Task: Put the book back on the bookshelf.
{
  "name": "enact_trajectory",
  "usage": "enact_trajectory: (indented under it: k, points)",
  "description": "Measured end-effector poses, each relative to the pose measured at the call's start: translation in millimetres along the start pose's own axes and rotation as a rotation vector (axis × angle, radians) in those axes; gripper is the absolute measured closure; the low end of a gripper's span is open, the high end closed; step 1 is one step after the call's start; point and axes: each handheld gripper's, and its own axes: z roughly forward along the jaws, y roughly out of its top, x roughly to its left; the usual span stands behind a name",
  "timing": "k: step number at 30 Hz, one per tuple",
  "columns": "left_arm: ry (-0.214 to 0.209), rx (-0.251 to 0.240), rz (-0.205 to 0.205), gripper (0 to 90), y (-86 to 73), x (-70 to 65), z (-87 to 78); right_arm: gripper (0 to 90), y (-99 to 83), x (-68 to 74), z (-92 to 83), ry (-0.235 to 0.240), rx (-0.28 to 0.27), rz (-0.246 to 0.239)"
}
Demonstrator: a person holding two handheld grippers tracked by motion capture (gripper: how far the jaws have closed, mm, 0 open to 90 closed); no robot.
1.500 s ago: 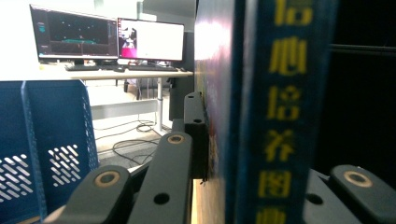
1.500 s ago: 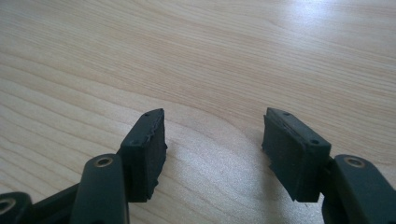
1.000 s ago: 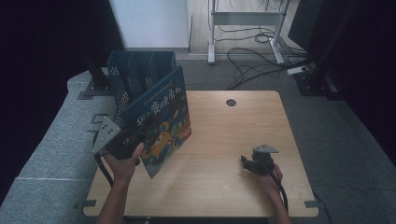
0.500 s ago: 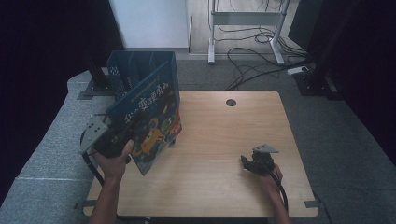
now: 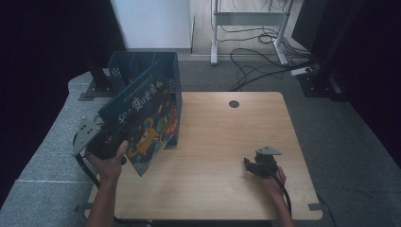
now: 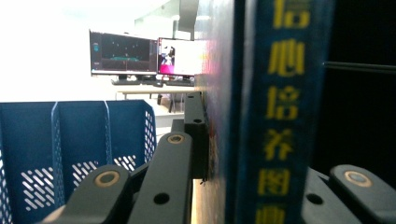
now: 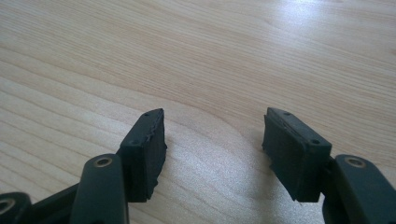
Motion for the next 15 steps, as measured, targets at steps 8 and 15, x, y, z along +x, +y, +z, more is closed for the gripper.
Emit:
enact_trajectory:
  k: [8,15]
  points:
    - [0.030,-0.001,-0.003,82.1,2.8,7.0,-1.0,38.2,0.0,0.0,0.0,0.000,0.000,0.000]
    - [0.061,-0.002,-0.002,82.2,4.8,12.5,0.1,38.2,0.0,0.0,0.0,0.000,0.000,0.000]
